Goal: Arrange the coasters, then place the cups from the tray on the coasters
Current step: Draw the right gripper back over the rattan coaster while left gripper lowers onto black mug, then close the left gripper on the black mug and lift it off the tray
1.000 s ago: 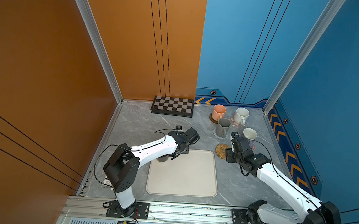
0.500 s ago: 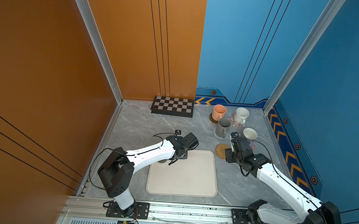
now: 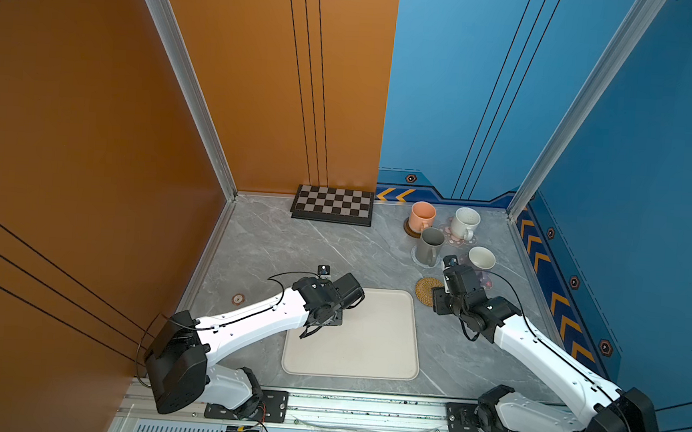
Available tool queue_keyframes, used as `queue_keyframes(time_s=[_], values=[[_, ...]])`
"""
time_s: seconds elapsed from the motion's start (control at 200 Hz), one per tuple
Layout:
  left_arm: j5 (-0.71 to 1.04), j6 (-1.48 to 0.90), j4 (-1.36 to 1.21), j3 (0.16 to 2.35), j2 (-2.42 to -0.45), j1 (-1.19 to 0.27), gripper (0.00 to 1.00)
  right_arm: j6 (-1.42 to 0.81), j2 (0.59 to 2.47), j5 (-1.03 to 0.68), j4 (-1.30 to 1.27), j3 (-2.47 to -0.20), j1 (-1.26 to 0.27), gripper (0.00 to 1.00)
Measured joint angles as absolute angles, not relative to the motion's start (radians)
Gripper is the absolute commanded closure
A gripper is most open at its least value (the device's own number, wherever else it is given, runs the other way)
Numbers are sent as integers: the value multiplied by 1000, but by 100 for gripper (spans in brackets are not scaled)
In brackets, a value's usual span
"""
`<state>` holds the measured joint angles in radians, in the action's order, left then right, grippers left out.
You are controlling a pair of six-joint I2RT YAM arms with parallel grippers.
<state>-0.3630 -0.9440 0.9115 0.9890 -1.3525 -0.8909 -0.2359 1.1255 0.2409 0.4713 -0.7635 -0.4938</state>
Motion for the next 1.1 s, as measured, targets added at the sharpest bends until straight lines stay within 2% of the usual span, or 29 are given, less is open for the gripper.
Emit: queue_keyframes(time_s=[0.195,0.445,0.791,1.096], values=[[-347,-961,955,929,-1280,-903,56,-245,1126,242,471,-764,-511,36],[-360,-1036,986,907,-1214,-907,51,-245,1126,249,471,-764,-523,36],[-382,-1171,944,941,-1314,-926,48,-243,1122,265,471,-764,-524,36],[-426,-1320,893,936,-1401,-928,49,-221,1124,267,464,-764,-524,36]])
